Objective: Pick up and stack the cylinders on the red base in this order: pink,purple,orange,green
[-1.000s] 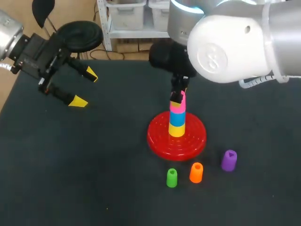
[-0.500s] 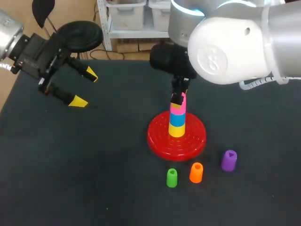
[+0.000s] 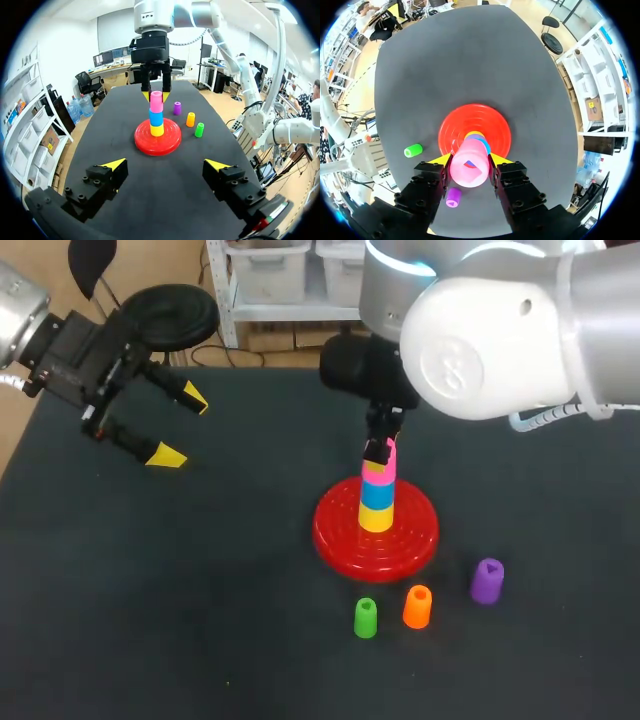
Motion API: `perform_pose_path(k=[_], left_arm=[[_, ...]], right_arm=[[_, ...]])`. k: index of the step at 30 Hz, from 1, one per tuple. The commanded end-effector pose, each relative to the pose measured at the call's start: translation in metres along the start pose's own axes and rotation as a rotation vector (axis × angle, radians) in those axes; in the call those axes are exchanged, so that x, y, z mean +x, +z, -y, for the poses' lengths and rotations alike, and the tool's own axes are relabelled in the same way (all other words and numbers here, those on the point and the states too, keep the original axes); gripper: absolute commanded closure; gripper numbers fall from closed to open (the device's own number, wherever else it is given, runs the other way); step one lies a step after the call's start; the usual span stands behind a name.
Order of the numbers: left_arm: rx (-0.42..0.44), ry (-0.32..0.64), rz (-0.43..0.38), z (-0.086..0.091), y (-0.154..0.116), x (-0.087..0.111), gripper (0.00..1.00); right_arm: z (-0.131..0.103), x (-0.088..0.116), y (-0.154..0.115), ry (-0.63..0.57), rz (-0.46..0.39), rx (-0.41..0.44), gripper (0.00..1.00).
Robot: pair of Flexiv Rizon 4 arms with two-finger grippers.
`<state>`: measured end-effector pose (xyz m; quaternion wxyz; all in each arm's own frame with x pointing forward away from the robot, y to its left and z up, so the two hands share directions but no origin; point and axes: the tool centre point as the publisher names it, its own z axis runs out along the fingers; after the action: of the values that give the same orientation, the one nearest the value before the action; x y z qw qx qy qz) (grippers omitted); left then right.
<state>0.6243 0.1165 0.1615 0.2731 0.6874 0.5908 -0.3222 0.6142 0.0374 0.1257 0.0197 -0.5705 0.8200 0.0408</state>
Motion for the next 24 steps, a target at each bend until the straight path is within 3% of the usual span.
perform_pose_path(k=[1, 24], left_arm=[[-0.003, 0.002, 0.001, 0.001, 0.000, 0.001, 0.00], [-0.003, 0.002, 0.001, 0.001, 0.000, 0.001, 0.00]], right_arm=[[0.000, 0.002, 0.010, 0.001, 0.003, 0.000, 1.00], [-0.002, -0.001, 0.021, -0.017, -0.021, 0.009, 1.00]])
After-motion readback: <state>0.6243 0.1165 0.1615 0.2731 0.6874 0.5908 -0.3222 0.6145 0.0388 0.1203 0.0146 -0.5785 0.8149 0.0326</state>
